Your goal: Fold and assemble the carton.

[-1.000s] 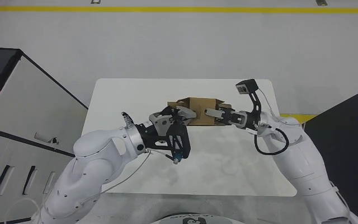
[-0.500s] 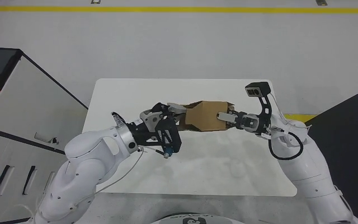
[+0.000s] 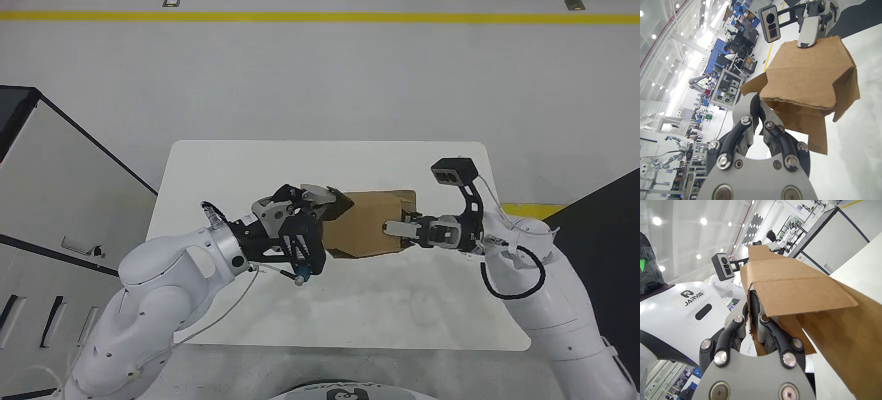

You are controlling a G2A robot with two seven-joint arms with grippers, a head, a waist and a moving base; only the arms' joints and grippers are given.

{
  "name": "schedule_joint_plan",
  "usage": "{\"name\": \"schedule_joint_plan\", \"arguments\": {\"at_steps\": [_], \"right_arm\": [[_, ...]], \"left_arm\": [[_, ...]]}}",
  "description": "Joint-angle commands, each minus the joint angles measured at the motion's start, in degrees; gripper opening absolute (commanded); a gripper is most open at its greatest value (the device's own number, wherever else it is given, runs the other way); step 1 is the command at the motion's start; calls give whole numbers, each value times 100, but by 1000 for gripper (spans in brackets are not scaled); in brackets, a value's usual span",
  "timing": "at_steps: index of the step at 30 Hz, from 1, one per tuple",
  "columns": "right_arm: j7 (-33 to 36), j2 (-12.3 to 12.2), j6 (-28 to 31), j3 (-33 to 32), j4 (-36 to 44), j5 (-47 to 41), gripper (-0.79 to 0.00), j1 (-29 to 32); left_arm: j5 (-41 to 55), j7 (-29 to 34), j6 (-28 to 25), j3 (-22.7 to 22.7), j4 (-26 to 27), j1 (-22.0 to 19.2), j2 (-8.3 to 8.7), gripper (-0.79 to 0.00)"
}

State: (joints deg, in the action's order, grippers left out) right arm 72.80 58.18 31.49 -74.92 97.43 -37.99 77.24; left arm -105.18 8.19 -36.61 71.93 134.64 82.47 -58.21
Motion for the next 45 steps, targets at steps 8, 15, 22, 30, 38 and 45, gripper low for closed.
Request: {"name": "schedule_joint_plan", "arguments": {"at_steps": [8,15,22,30,38,45], "right_arm": [[37,-38,-37,100,37,304,-785,-5],[-81,-47,80,83,-74,173,-785,22],[-297,-26,152,-20,-354,-464,-785,88],[-443,15,124,10,-508,-711,-785,49],[-600,47,35,79,-519,-488,-785,-47],[-923,74,0,85,-506,-279,-785,-77]], "left_arm": [[-127,-66,-63,-125,0,-49,-3,-785],[-104,-39,-32,-112,0,-68,-8,-785],[-40,-26,29,53,0,8,0,-785],[-47,-150,-50,-6,0,22,2,-785],[-27,-143,-46,-98,0,-46,-11,-785],[-34,-188,-207,-215,-1,-116,-13,-785]]}}
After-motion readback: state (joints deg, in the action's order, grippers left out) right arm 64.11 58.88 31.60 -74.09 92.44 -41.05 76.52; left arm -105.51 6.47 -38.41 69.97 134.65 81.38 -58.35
